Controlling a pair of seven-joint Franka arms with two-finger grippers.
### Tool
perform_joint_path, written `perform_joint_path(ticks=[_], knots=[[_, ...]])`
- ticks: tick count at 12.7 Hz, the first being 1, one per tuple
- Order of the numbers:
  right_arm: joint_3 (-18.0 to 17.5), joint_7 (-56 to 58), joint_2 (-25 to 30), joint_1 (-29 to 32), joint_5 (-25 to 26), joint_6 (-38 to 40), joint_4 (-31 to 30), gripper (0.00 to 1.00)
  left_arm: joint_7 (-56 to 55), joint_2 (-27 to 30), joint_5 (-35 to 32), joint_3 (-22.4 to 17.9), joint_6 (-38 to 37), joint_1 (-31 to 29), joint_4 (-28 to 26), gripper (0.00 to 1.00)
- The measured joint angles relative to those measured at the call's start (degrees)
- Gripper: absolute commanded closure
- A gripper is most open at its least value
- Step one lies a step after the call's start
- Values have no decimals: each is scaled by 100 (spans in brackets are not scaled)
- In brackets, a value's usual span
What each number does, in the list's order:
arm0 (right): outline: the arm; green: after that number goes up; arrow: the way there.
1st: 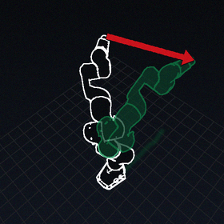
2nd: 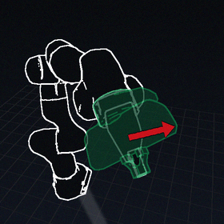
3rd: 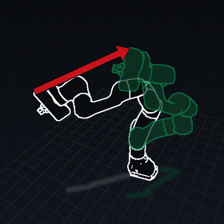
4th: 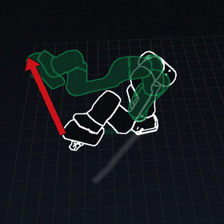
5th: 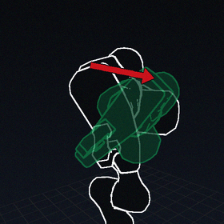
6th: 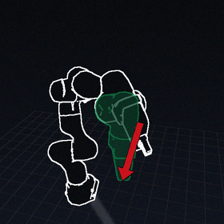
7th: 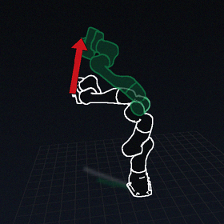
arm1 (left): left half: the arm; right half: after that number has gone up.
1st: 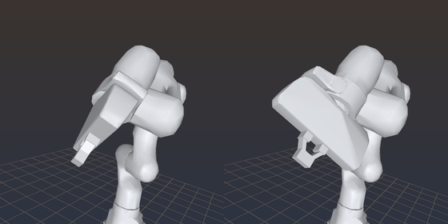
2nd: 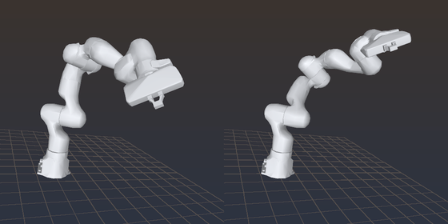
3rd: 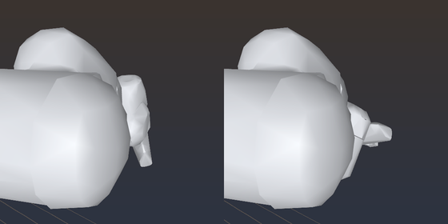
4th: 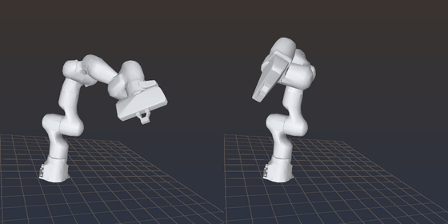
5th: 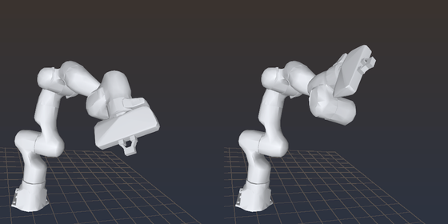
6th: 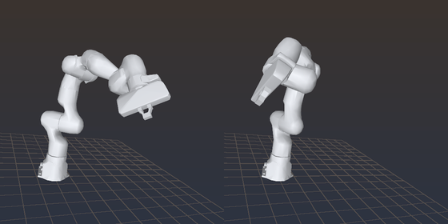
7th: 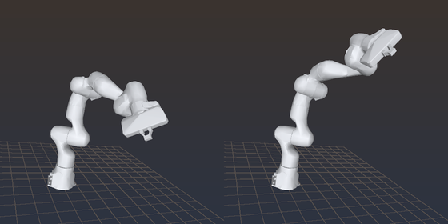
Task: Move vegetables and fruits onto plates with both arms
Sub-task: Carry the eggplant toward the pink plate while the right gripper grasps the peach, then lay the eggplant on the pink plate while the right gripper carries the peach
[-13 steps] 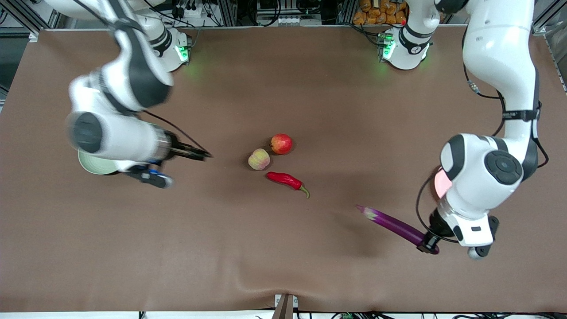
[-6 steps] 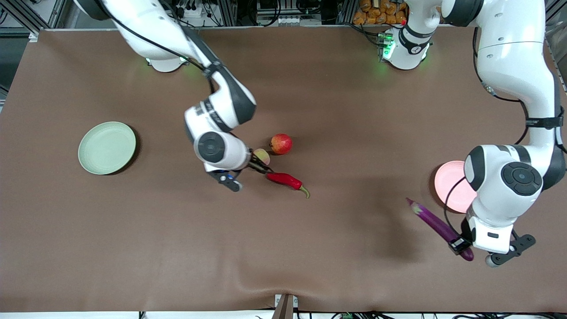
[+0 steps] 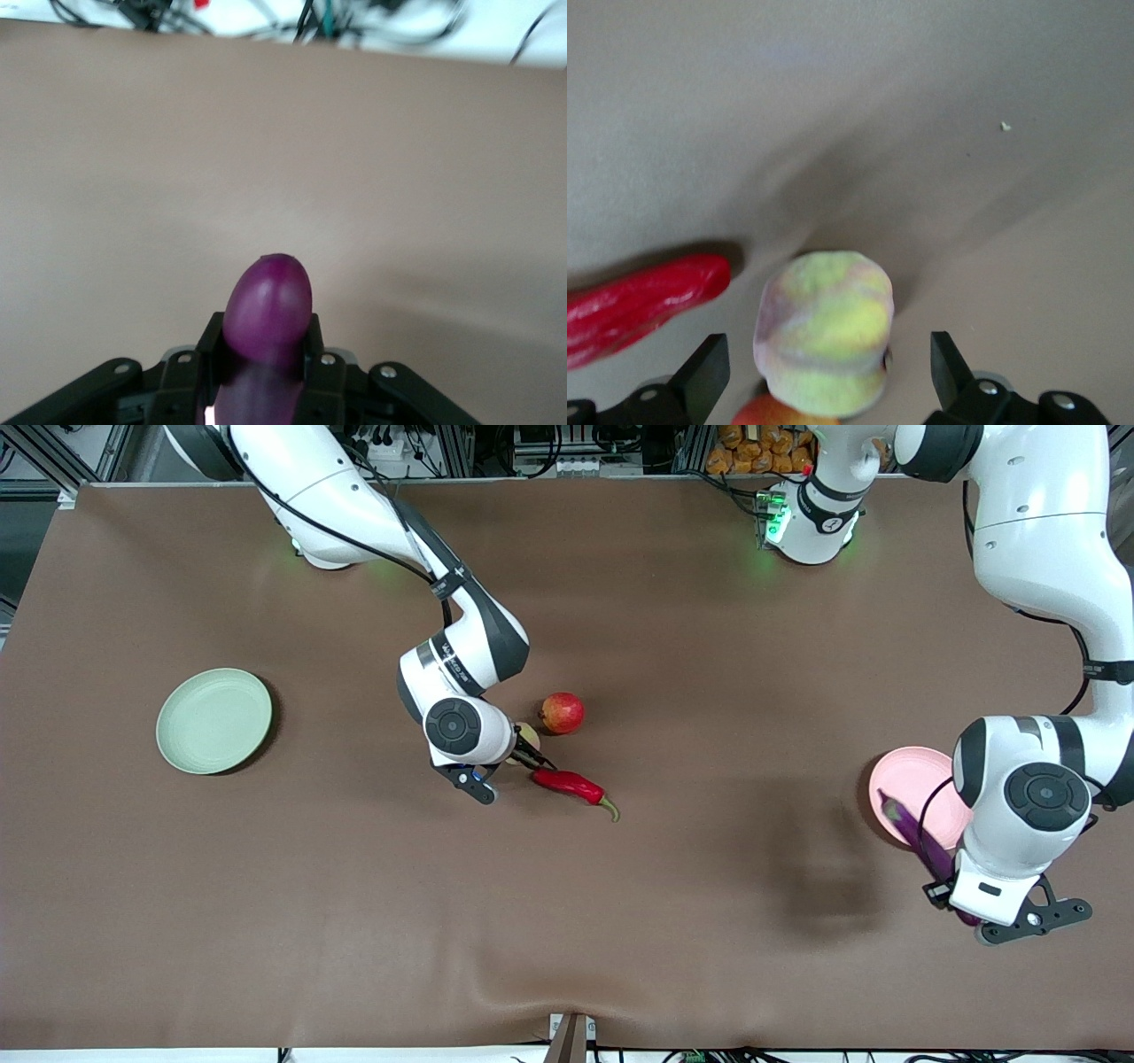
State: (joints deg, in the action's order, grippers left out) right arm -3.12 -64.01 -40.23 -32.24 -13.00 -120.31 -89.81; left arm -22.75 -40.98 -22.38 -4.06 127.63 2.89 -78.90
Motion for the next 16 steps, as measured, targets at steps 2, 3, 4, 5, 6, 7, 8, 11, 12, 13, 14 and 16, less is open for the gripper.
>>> perform_joint_path(ticks=[2, 3, 4, 5, 6, 7, 8, 11, 12, 13, 14, 16], knots=[[-7, -88, -17, -2, -7, -383, -227, 90, 151, 0, -222, 0, -525, -14, -30, 93], [-13, -140, -30, -3, -12, -432, -275, 100, 159, -2, -256, 1, -676, -14, -84, 93], [-10, -210, -25, 0, -15, -436, -278, 100, 162, -8, -269, 1, -767, -16, -175, 93], [-4, -249, -19, 10, -16, -380, -268, 100, 162, -33, -280, 0, -805, -24, -298, 92], [5, -258, -19, 35, -17, -226, -240, 100, 162, -98, -289, -1, -813, -41, -396, 80], [19, -255, -11, 99, -17, 96, -153, 100, 162, -203, -323, -2, -812, -64, -450, 55], [33, -149, 24, 255, -16, 657, 37, 100, 162, -333, -425, -2, -809, -90, -456, 12], [93, 1129, 440, 1204, -8, 2830, 777, 100, 161, -524, -706, -3, -774, -145, -432, 0], [117, 1804, 708, 1663, 18, 3382, 882, 100, 161, -518, -711, -2, -771, -143, -388, 0], [136, 2562, 972, 2107, 133, 3796, 895, 100, 149, -507, -711, 3, -769, -133, -326, 0], [140, 3345, 1177, 2499, 446, 4139, 889, 100, 95, -480, -711, 15, -766, -115, -267, 0], [148, 4685, 1404, 3049, 1210, 4422, 739, 100, -174, -357, -705, 60, -765, -20, -166, 0]])
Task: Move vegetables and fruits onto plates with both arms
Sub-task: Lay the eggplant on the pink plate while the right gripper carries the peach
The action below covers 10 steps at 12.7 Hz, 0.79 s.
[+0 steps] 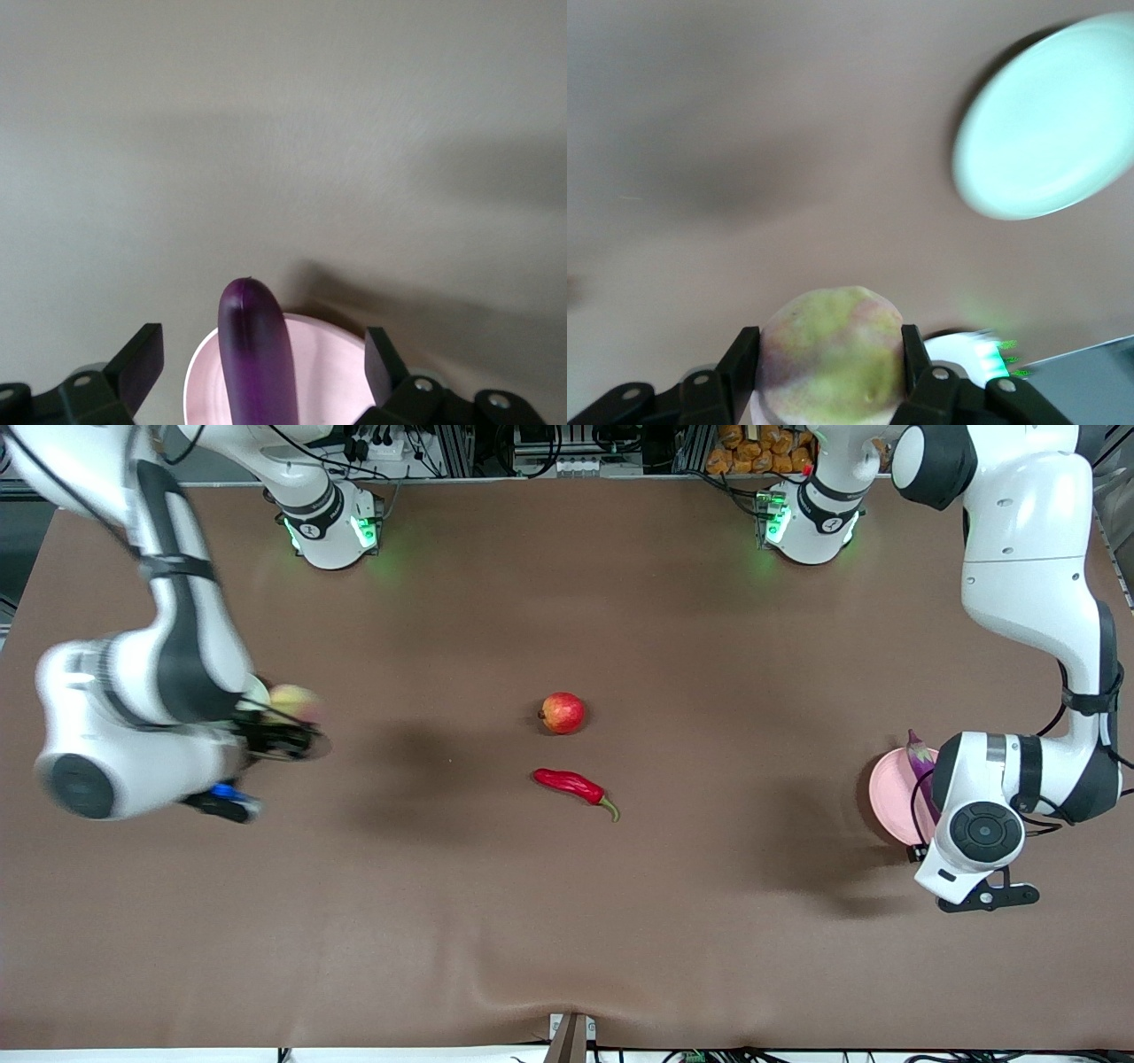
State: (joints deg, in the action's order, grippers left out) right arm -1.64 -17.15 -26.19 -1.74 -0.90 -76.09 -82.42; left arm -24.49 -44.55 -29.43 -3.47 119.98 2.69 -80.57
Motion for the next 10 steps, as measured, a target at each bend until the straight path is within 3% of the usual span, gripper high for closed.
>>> perform_joint_path(ticks=[3, 5, 8, 10], knots=[[11, 1693, 38, 847, 265, -204, -472, 100, -618, 317, 473, 30, -10, 349, 54, 0], [88, 2503, 50, 1361, 312, -746, -928, 100, -1042, 535, 1012, 31, -40, 607, 58, 0], [447, 3486, 53, 1666, 331, -2332, -2070, 100, -2014, 770, 1537, 60, -234, 1000, 57, 0], [504, 3877, 43, 1897, 332, -3095, -2665, 100, -2813, 816, 1789, 92, -374, 1421, 55, 0]])
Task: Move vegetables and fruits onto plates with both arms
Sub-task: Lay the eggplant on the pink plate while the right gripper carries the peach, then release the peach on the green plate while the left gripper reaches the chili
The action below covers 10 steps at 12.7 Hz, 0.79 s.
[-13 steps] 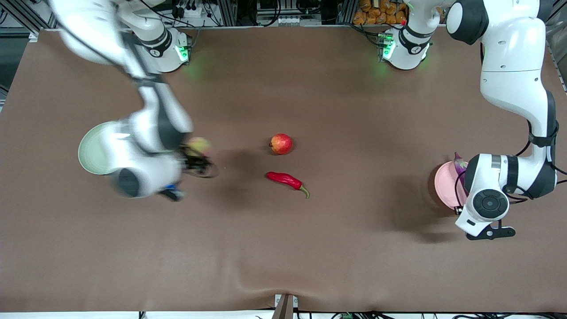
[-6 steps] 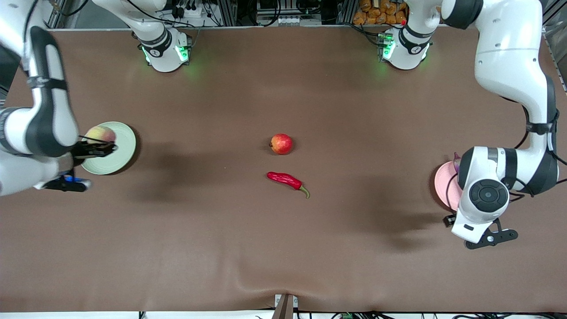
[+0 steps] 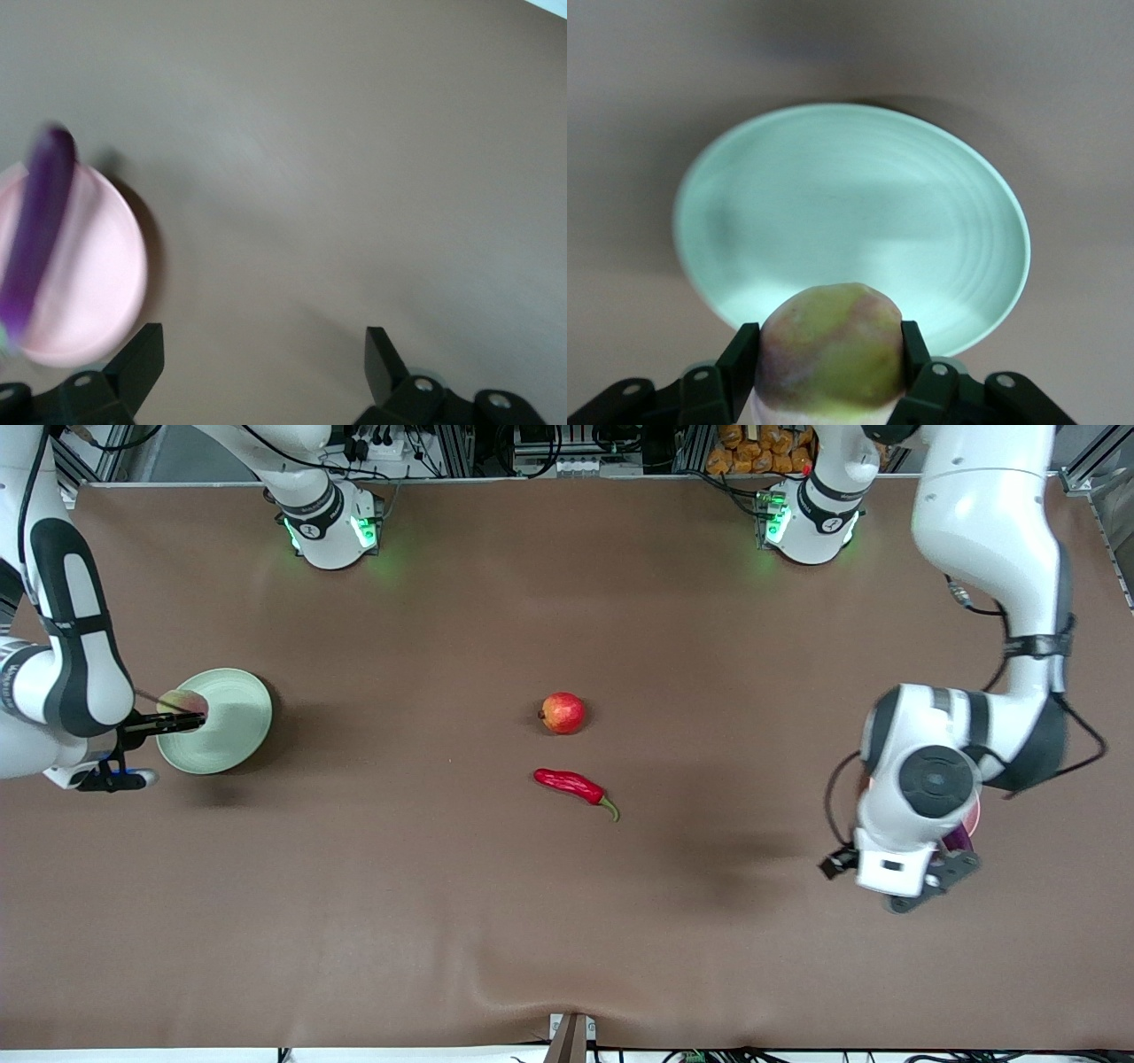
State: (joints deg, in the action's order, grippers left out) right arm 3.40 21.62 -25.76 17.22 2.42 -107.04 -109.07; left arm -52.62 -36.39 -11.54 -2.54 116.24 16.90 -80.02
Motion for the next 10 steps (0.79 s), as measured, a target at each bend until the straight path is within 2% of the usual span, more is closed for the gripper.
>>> perform_joint_path(ticks=[3, 4, 5, 6, 7, 10], knots=[[7, 486, -14, 220, 3, -416, -174, 100, -1159, -2, 334, 10, -51, 638, -45, 0], [9, 725, -47, 343, 3, -519, -182, 54, -1453, -3, 506, 13, -51, 796, -54, 0], [10, 884, -83, 466, 3, -556, -184, 26, -1678, -3, 710, 14, -50, 931, -48, 0], [10, 957, -111, 553, 3, -567, -184, 18, -1912, -3, 911, 15, -44, 1062, -27, 0], [8, 971, -126, 575, 1, -575, -184, 0, -2159, -2, 1034, 15, -39, 1189, -4, 0], [-58, 971, -154, 565, -22, -579, -179, 0, -3153, -105, 1120, 29, 113, 1719, 0, 0]])
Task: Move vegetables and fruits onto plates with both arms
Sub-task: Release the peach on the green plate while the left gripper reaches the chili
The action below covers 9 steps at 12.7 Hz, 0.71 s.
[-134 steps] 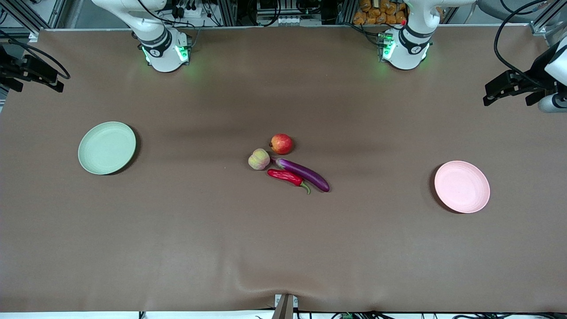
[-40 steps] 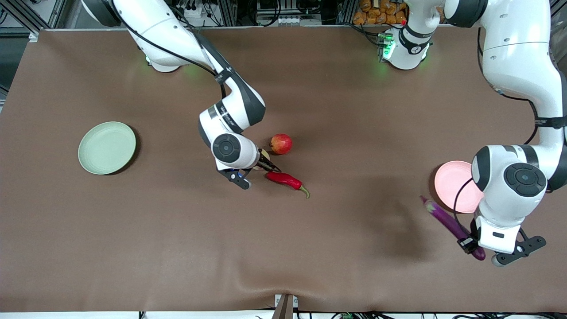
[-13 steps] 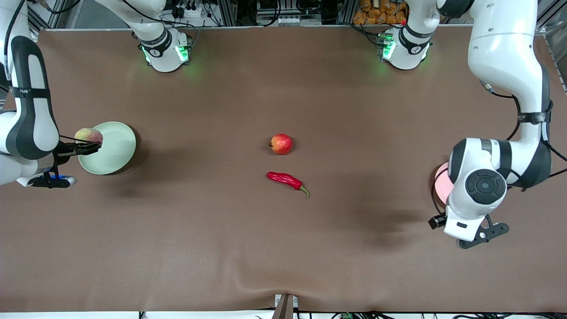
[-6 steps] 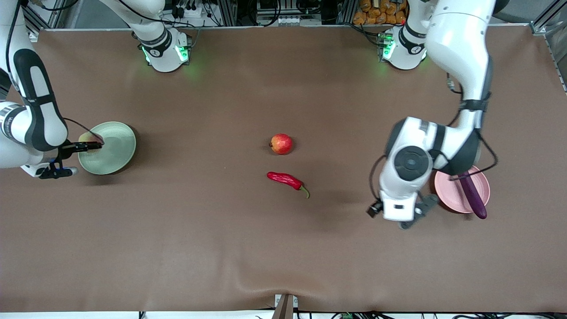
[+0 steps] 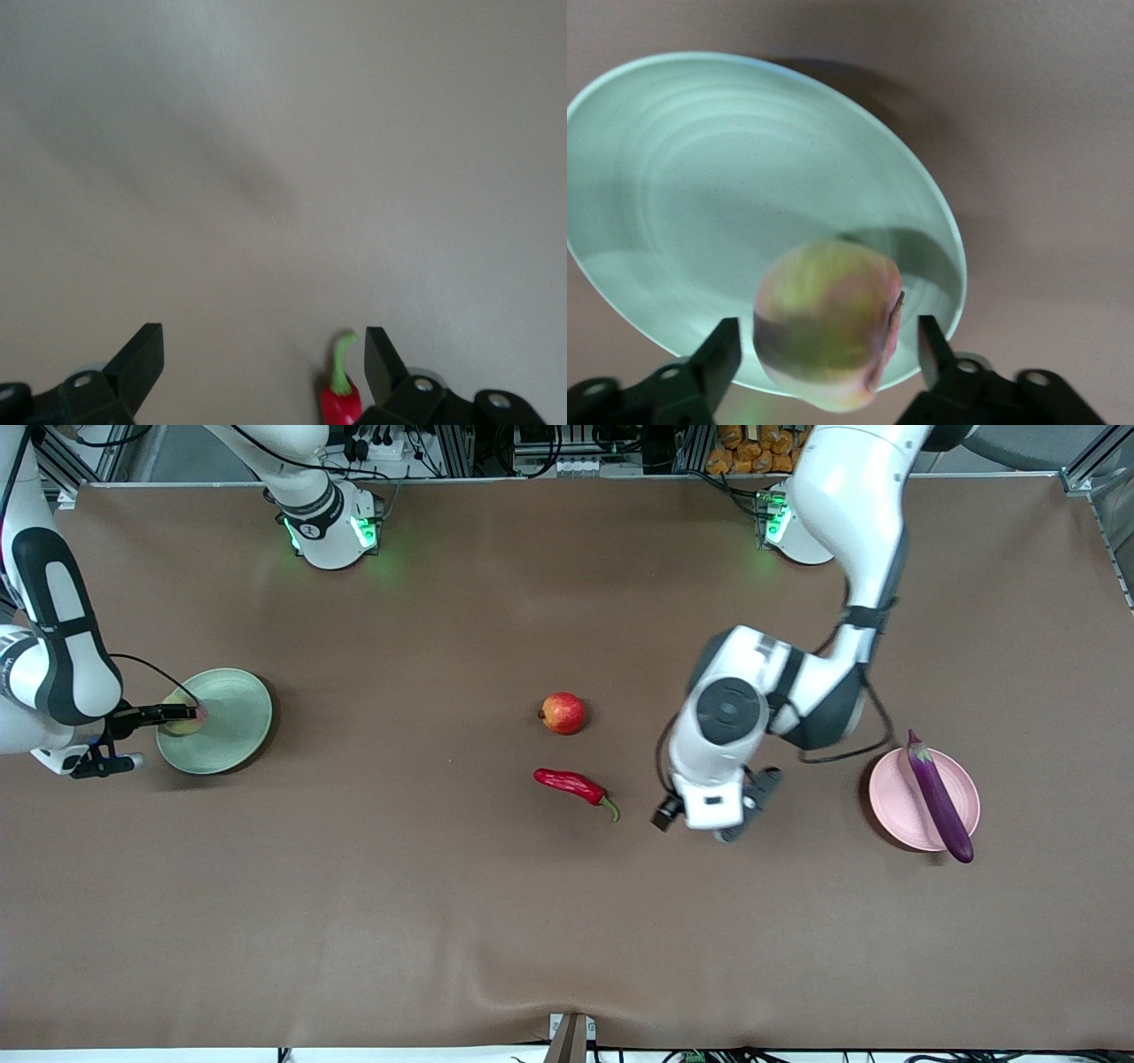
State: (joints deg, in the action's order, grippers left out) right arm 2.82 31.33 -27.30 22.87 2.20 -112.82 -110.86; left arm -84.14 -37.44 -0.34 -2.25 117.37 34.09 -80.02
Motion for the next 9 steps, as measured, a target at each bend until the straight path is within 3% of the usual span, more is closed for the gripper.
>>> perform_joint_path(ticks=[2, 5, 9], knots=[[-45, 56, 7, -53, -2, 292, 180, 0, -747, -252, 0, 3, 340, 403, -5, 0], [-78, -195, 35, -303, -181, 1436, 1073, 0, -1555, -677, 0, -4, 973, 868, -6, 0], [-117, -2114, 59, -1151, -572, 2627, 1950, 0, -1838, -1249, 0, -40, 1821, 1038, 41, 0]])
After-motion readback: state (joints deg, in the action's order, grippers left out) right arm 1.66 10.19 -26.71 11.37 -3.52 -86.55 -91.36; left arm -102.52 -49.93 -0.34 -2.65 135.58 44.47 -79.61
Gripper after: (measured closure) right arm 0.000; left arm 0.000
